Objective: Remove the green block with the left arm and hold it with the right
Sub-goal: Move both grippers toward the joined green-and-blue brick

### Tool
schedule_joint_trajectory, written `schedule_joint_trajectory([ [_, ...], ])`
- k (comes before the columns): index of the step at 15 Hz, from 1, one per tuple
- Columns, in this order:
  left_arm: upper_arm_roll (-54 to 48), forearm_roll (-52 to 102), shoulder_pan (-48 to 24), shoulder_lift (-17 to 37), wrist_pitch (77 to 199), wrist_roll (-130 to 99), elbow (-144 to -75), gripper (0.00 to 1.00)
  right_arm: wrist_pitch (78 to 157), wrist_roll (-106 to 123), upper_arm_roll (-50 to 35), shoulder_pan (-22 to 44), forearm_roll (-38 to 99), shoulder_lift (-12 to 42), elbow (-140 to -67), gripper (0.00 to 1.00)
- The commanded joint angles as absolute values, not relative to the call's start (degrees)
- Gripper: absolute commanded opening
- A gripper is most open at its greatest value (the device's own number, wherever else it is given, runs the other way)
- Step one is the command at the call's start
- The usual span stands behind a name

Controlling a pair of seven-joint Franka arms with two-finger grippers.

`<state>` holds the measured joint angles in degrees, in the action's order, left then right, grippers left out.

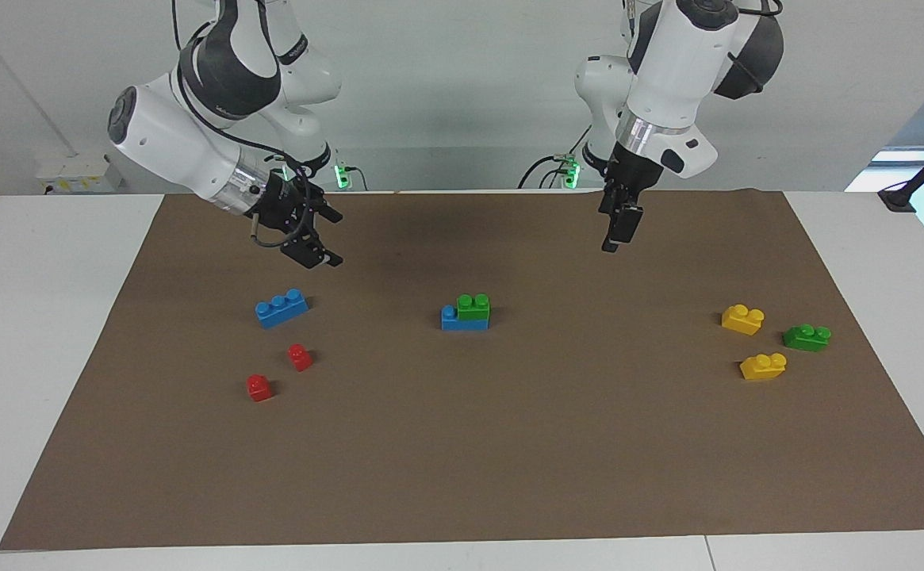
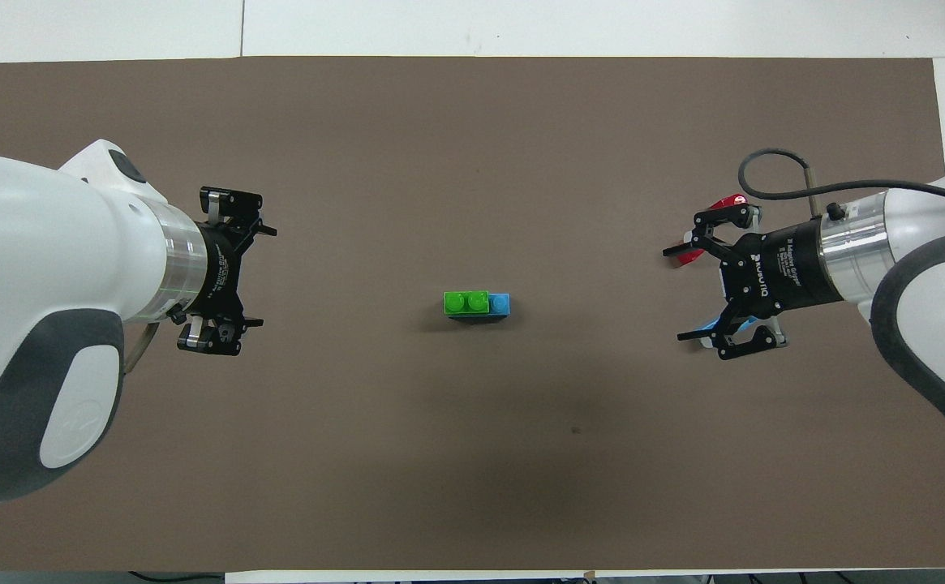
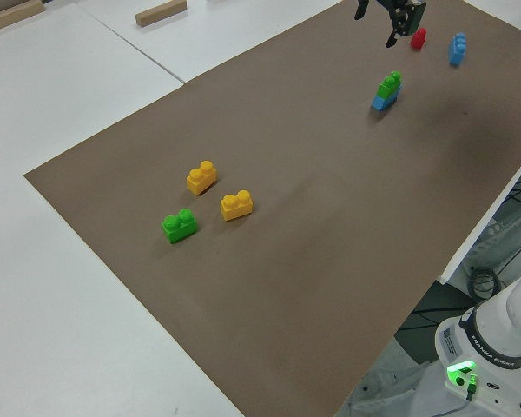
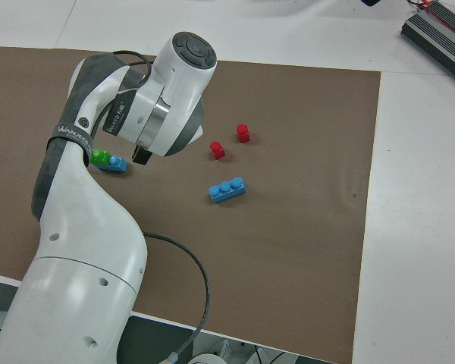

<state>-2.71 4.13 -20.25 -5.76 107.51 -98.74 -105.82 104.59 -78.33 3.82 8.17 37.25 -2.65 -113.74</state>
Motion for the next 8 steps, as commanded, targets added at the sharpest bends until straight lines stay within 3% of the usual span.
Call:
schedule_joint_trajectory([
  [1,-1.8,5.0,-22.9,-6.9,109.9,-101.9,-108.5,1.0,106.8,-79.2,3.9,9.4,38.7,-1.6,-114.5,1.0],
  [8,-1.8,4.9,-27.3,-5.5,111.9,-110.5,-109.1,1.0,113.3,-79.5,3.8,13.0,40.3,0.3,-115.2,1.0],
])
